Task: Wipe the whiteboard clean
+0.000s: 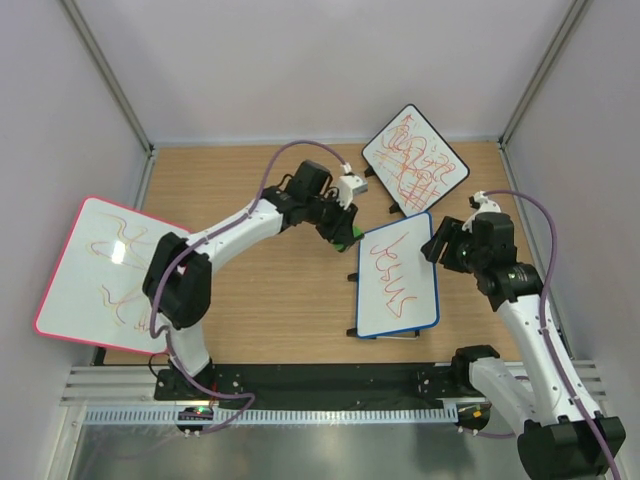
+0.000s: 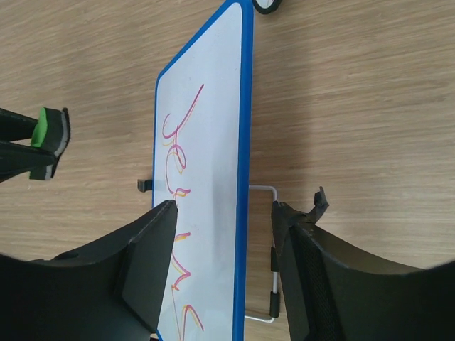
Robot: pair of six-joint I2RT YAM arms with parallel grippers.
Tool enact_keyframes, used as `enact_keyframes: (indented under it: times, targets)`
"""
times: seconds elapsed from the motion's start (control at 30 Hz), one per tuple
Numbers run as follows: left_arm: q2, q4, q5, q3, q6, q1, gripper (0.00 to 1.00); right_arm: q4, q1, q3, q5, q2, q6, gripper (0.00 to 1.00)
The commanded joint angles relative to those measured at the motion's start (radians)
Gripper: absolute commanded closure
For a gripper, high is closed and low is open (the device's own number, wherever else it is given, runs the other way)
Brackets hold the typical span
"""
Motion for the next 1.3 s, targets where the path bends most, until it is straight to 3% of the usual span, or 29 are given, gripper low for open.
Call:
enact_keyframes:
  times: [0.0,0.17,0.4,0.77,1.0,1.27]
  targets:
    - [0.072,0.035,0.139,0.094,0.087,-0.047,1.0,0.002,-0.004,0.049,-0.05,0.032,0.004,0.38]
    - [0.186,0.045,0.182,0.201,0.097,-0.082,1.0,-0.008,-0.004,0.034,-0.044,0.067,0.003,0.39]
    - [0.25,0.129,0.168,0.234,0.136,-0.083,1.0,0.042,-0.004,-0.017,-0.087,0.049,0.03,0.43]
    - [0.422,0.273,0.203,0.379,0.04,-0.099,1.0,0.022,-0.005,-0.037,-0.071,0.018,0.027,0.5]
    - [0.444,0.289,0.241,0.396,0.049,-0.103,1.0,0.031,-0.005,-0.045,-0.107,0.043,0.013,0.68]
    - [0.425,0.304,0.267,0.356,0.041,-0.111,1.0,0.054,-0.005,-0.063,-0.151,0.054,0.015,0.75]
